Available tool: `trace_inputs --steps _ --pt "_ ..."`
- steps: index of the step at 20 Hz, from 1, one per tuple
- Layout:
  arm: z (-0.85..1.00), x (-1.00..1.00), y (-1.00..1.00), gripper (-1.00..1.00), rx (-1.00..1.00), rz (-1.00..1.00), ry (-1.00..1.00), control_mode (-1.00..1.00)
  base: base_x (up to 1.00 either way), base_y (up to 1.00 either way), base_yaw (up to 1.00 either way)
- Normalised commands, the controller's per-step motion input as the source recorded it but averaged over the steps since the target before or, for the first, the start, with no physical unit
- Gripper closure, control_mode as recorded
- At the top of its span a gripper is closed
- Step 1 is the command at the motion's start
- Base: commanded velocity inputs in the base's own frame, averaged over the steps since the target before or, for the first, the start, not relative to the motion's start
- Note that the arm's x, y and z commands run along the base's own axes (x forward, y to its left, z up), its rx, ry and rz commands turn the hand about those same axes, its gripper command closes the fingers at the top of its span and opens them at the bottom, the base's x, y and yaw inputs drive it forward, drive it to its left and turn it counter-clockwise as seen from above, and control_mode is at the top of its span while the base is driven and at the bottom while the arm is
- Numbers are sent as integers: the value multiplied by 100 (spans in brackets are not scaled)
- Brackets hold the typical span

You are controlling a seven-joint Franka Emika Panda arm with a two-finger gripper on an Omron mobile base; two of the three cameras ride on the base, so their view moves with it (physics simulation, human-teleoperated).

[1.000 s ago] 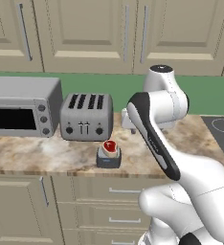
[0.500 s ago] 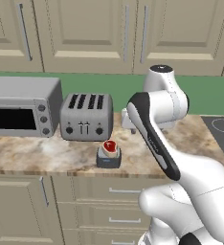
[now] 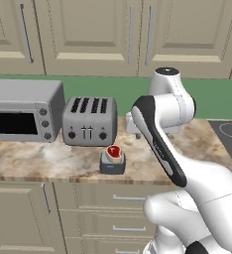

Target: Take the steak from the fridge and place it on the digital scale on the counter by the fridge. Wait a few seconds for a reading, then move it to the plate on the dining counter.

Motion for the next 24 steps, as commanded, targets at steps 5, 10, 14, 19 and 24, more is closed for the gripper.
trace_inputs --steps 5,10,14,19,24 --pt "0 0 0 -100 0 0 0 -100 0 0 0" --pt "0 0 0 -100 0 0 0 -100 0 0 0" --pt "0 0 0 -100 0 0 0 -100 0 0 0" --pt "0 0 0 -100 0 0 0 -100 0 0 0" --pt "0 0 0 -100 0 0 0 -100 0 0 0"
